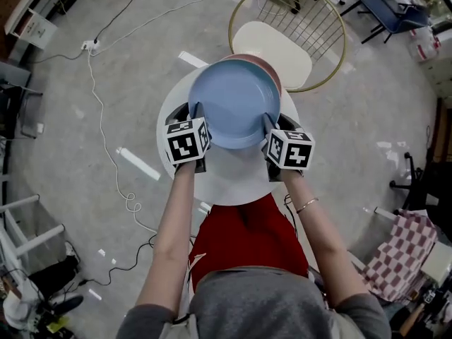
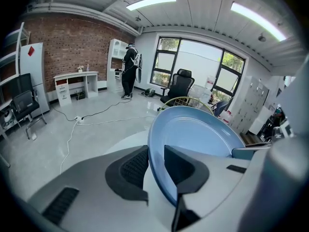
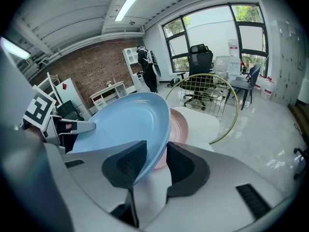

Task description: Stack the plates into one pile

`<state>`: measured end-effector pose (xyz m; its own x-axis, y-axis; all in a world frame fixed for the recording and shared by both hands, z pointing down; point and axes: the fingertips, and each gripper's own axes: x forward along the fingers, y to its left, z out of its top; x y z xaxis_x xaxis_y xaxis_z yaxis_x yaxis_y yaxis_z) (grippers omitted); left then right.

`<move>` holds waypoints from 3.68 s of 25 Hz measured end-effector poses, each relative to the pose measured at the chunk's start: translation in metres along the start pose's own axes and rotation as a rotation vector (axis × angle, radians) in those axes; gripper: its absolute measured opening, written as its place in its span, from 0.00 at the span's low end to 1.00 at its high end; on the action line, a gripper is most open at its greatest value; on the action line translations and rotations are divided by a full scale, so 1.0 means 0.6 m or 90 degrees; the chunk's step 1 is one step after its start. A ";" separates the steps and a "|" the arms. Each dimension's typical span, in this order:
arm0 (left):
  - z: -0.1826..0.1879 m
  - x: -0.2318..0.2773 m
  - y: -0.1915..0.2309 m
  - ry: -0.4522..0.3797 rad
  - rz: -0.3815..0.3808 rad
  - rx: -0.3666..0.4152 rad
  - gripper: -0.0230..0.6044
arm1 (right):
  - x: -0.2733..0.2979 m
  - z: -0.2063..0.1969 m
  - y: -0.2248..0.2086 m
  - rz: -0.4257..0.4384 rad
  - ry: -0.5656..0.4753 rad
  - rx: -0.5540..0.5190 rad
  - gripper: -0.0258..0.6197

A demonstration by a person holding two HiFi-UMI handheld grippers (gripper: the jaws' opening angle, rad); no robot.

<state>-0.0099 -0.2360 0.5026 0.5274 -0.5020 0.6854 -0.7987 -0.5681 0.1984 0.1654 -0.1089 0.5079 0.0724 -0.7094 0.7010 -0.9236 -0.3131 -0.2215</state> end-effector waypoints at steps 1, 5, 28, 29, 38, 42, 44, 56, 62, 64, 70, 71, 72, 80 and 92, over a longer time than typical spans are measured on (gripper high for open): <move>0.006 0.012 -0.008 0.002 -0.004 0.004 0.21 | 0.004 0.006 -0.011 -0.004 -0.002 0.001 0.23; 0.018 0.054 -0.036 0.013 -0.013 0.001 0.20 | 0.021 0.025 -0.053 -0.018 0.001 0.001 0.23; -0.013 0.166 -0.042 0.086 0.038 0.016 0.17 | 0.129 0.029 -0.124 -0.015 0.065 -0.068 0.24; -0.013 0.166 -0.041 0.085 0.040 0.017 0.17 | 0.130 0.029 -0.124 -0.016 0.065 -0.073 0.25; -0.016 0.166 -0.045 0.087 0.045 0.025 0.21 | 0.132 0.030 -0.123 -0.022 0.051 -0.108 0.26; -0.018 0.161 -0.044 0.090 0.049 0.027 0.22 | 0.128 0.035 -0.122 -0.031 0.036 -0.124 0.26; -0.020 0.159 -0.042 0.092 0.056 0.034 0.25 | 0.126 0.042 -0.122 -0.033 0.020 -0.130 0.26; 0.009 0.123 -0.033 0.052 0.059 0.055 0.27 | 0.100 0.069 -0.110 -0.026 -0.023 -0.112 0.26; 0.029 0.087 -0.045 0.025 0.034 0.054 0.22 | 0.067 0.083 -0.090 -0.004 -0.051 -0.097 0.26; 0.035 0.072 -0.050 0.011 0.029 0.057 0.18 | 0.054 0.086 -0.080 0.010 -0.062 -0.098 0.26; 0.041 0.027 -0.067 -0.025 0.009 0.069 0.10 | 0.009 0.092 -0.051 0.043 -0.098 -0.101 0.19; 0.042 0.019 -0.070 -0.031 0.006 0.070 0.09 | 0.001 0.092 -0.047 0.048 -0.104 -0.099 0.16; 0.043 0.010 -0.073 -0.038 0.002 0.072 0.08 | -0.007 0.093 -0.043 0.053 -0.108 -0.096 0.14; 0.048 -0.055 -0.097 -0.095 -0.025 0.088 0.06 | -0.071 0.093 -0.011 0.075 -0.153 -0.105 0.09; 0.055 -0.147 -0.112 -0.177 -0.025 0.123 0.06 | -0.167 0.095 0.018 0.086 -0.221 -0.116 0.08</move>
<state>0.0071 -0.1750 0.4057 0.6367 -0.6209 0.4572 -0.7204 -0.6904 0.0656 0.1693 -0.0773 0.3968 0.0394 -0.9169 0.3971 -0.9826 -0.1077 -0.1511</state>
